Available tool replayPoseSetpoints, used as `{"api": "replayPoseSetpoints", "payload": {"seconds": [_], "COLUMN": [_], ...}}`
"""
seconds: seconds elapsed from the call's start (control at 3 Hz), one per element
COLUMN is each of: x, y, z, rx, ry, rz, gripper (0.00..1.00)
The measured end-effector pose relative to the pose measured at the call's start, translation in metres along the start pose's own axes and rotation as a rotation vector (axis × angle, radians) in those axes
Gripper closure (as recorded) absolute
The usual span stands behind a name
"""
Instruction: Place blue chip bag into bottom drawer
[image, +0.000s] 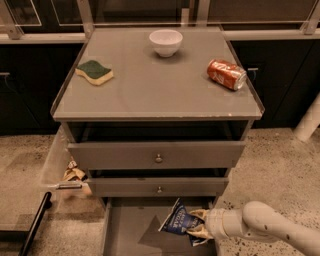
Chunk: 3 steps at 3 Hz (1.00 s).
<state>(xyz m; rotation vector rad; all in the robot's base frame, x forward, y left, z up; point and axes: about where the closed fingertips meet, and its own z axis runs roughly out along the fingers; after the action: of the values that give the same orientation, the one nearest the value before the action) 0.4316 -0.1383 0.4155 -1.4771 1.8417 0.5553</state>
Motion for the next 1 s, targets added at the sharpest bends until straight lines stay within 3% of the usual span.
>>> {"api": "replayPoseSetpoints", "payload": {"seconds": [0.33,0.67,1.0], "x": [0.031,0.074,0.074], "y": [-0.011,-0.007,-0.007], "z": [0.042,0.107,0.107], "rx": [0.007,-0.017,-0.018], "ry": [-0.015,-0.077,-0.077], "rz": [-0.017,-0.036,-0.036], "gripper": [1.0,1.0,1.0]}}
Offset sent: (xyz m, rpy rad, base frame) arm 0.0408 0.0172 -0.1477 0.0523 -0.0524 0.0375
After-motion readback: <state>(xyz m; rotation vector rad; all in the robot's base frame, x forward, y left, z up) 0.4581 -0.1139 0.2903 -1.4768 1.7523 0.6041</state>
